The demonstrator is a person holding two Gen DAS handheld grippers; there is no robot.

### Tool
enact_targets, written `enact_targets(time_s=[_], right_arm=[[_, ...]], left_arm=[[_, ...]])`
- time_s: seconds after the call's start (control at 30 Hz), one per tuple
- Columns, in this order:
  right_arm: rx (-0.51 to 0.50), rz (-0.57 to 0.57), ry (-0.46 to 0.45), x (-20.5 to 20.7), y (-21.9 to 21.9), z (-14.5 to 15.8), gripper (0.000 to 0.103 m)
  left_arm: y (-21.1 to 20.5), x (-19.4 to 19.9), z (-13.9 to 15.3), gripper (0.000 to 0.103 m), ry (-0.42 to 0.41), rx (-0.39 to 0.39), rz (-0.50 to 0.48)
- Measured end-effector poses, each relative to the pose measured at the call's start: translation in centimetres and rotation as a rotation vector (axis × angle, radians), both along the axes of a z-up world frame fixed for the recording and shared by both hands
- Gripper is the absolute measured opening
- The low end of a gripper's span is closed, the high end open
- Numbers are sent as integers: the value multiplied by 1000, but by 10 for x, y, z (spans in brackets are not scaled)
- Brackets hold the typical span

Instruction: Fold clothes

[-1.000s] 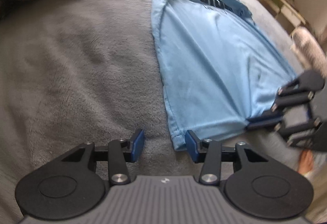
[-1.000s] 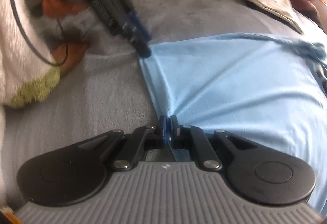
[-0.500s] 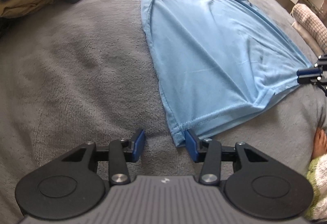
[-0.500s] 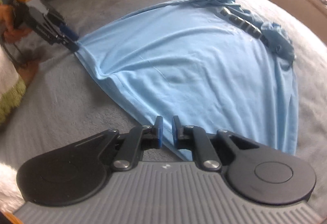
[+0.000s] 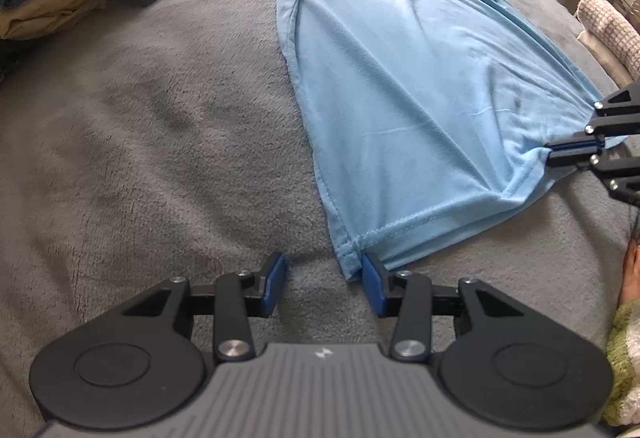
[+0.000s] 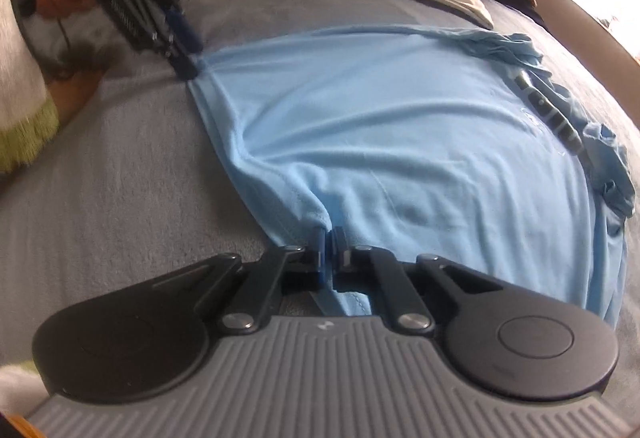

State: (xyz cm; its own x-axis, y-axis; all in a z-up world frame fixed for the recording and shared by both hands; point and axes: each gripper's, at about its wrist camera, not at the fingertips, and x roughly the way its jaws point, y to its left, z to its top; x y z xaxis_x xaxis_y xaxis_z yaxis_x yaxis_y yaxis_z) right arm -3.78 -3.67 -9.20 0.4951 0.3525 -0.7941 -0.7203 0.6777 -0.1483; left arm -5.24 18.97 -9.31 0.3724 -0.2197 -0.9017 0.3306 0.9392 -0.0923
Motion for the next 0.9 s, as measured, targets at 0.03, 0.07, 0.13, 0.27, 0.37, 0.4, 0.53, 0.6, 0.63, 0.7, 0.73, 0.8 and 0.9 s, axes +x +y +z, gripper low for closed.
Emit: enact_targets(time_s=[0.03, 0.07, 0.13, 0.27, 0.37, 0.4, 0.53, 0.6, 0.63, 0.7, 0.73, 0.8, 0.9], right_arm=[[-6, 1, 5, -1, -1, -1, 1], [-14, 2, 11, -3, -2, -2, 1], [-45, 17, 24, -7, -1, -9, 1], [-50, 11, 49, -8, -4, -7, 2], [23, 5, 102, -4, -12, 11, 5], [53, 13, 117, -3, -14, 17, 5], [164, 40, 117, 9, -3, 29, 5], [208, 34, 101, 20, 10, 28, 5], [230, 30, 96, 25, 17, 26, 5], [280, -3, 115, 40, 30, 14, 5], [300, -10, 145, 45, 35, 8, 6], [284, -4, 212, 47, 40, -9, 6], [256, 32, 257, 32, 39, -16, 7]], left_arm=[[1, 0, 0, 43, 2, -2, 0], [1, 1, 0, 43, 4, -4, -3], [3, -1, 0, 43, 6, -7, -12], [6, -4, 1, 43, 12, -18, -21], [8, -5, 1, 43, 12, -28, -21], [9, -5, 2, 43, 12, -29, -23], [10, -5, 2, 43, 19, -31, -33], [10, -5, 3, 43, 23, -35, -35], [11, -5, 3, 43, 23, -36, -35], [11, -7, 4, 43, 21, -36, -34], [11, -8, 4, 43, 21, -38, -33], [14, -12, 4, 43, 24, -48, -28], [22, -17, 5, 41, 38, -81, -12]])
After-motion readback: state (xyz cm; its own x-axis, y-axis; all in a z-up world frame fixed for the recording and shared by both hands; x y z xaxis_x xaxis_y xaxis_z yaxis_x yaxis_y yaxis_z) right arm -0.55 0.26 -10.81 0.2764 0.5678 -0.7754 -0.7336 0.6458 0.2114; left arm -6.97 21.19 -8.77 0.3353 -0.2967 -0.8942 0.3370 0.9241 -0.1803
